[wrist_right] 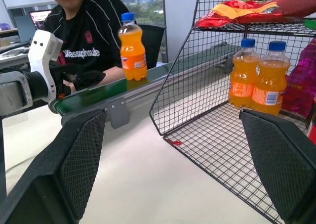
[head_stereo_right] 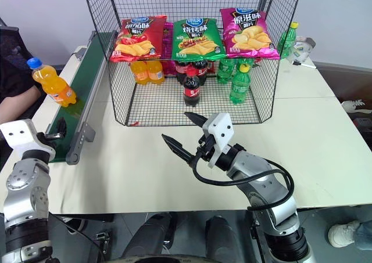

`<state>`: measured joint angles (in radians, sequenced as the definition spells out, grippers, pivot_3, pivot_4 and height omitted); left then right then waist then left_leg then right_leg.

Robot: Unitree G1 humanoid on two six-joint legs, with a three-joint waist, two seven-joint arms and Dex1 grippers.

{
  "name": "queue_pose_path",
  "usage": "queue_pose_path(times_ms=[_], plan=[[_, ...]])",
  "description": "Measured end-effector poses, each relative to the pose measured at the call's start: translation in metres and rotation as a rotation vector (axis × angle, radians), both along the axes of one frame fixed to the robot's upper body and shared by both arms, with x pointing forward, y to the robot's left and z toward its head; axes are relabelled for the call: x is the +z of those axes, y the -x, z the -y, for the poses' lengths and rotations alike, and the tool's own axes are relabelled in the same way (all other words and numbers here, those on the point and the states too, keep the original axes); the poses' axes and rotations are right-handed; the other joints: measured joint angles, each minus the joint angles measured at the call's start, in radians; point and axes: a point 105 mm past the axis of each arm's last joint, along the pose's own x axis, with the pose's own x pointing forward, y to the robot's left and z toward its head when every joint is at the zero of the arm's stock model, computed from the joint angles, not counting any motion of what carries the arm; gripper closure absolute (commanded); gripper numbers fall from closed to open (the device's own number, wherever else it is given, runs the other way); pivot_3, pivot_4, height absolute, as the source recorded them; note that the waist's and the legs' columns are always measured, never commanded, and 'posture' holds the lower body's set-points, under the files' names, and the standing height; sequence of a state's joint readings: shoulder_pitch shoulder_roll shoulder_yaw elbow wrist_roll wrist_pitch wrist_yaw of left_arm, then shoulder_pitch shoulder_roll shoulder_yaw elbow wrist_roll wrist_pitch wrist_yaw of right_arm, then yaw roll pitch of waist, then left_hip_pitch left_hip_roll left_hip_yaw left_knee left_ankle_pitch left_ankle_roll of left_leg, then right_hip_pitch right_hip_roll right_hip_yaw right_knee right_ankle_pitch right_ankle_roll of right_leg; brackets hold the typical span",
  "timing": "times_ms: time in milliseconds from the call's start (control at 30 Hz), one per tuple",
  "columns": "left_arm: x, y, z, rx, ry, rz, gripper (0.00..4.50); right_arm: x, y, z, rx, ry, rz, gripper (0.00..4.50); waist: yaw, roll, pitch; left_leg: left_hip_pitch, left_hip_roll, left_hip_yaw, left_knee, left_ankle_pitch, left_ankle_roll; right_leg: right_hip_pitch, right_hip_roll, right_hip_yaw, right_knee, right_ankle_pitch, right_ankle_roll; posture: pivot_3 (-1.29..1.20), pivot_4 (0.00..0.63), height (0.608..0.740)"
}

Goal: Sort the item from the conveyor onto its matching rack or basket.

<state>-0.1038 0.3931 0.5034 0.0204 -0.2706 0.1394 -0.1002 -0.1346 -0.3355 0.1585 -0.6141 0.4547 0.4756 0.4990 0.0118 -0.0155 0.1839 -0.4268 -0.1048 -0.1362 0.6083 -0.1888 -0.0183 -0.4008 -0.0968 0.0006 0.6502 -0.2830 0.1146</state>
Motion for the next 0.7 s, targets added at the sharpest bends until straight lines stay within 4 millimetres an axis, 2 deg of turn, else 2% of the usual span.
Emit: queue_pose_path(times_ms=[200, 700], plan=[[0.009, 0.004, -0.008, 0.026, -0.021, 0.042, 0.09, 0.000, 0.000, 0.000, -0.001, -0.001, -0.001, 0.00, 0.000, 0.000, 0.000, 0.000, 0.000, 0.000, 0.000, 0.000, 0.000, 0.000, 0.000, 0.000, 0.000, 0.000, 0.000, 0.00, 0.150, 0.740], [0.020, 0.003, -0.009, -0.001, -0.007, 0.086, 0.09, 0.002, 0.000, 0.000, 0.008, -0.011, -0.009, 0.00, 0.000, 0.000, 0.000, 0.000, 0.000, 0.000, 0.000, 0.000, 0.000, 0.000, 0.000, 0.000, 0.000, 0.000, 0.000, 0.00, 0.150, 0.740]])
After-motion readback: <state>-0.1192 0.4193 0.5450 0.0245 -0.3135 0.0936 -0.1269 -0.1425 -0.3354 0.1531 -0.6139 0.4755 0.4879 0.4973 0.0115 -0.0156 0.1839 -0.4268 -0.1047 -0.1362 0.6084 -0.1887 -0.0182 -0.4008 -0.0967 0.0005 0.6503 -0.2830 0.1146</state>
